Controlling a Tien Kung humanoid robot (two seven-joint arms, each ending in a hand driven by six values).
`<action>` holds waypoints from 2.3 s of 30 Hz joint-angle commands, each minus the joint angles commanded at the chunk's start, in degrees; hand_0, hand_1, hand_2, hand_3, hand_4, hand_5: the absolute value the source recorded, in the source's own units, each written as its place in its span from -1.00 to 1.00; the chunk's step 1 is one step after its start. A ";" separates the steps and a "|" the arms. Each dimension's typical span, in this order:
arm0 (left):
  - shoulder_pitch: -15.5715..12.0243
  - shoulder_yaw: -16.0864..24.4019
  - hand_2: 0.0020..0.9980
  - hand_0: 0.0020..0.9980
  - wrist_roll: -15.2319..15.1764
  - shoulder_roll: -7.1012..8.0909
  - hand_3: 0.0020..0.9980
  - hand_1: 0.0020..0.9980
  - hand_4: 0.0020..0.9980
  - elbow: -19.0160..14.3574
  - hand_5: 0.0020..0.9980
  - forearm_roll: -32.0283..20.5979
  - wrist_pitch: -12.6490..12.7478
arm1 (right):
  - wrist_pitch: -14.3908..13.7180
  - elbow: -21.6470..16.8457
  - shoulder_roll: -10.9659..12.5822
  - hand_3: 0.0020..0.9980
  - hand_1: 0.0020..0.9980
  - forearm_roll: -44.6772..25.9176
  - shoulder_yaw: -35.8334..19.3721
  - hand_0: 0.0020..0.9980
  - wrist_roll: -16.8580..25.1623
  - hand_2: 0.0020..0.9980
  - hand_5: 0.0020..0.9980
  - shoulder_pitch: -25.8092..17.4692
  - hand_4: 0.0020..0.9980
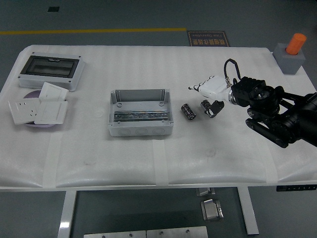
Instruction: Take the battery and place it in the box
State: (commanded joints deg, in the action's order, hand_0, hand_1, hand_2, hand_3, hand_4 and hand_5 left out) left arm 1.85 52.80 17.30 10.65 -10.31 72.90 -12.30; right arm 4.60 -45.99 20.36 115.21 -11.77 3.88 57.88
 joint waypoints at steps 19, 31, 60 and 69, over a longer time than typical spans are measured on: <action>0.35 -0.96 -0.12 0.22 -0.70 0.14 -0.01 0.30 -0.14 0.00 -0.07 -0.97 0.31 | 1.29 1.84 1.32 1.00 0.68 4.99 -2.70 0.90 2.73 0.86 -0.33 -1.34 0.85; 0.45 -1.66 -0.12 0.22 -1.06 0.06 -0.01 0.30 -0.14 0.00 -0.07 -1.73 0.49 | 0.05 2.75 0.82 0.83 0.51 5.70 -3.28 0.77 3.44 0.63 -0.52 -2.73 0.54; 0.60 -4.08 -0.12 0.22 -2.30 -0.18 -0.01 0.30 -0.13 0.00 -0.05 -3.96 0.95 | -2.96 2.77 0.44 0.53 0.40 4.06 -2.72 0.68 3.11 0.47 -0.73 -4.10 0.07; 0.42 -3.64 -0.12 0.22 -2.46 -0.24 -0.01 0.30 -0.13 0.00 -0.04 -2.92 1.21 | -5.10 0.62 1.53 0.46 0.39 1.28 -1.16 0.67 2.27 0.39 -0.75 -2.71 -0.01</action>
State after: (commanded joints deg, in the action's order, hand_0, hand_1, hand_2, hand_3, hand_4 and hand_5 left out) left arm 2.27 49.17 14.84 10.41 -10.31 69.98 -11.09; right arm -0.50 -45.37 21.88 116.50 -12.93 6.15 55.17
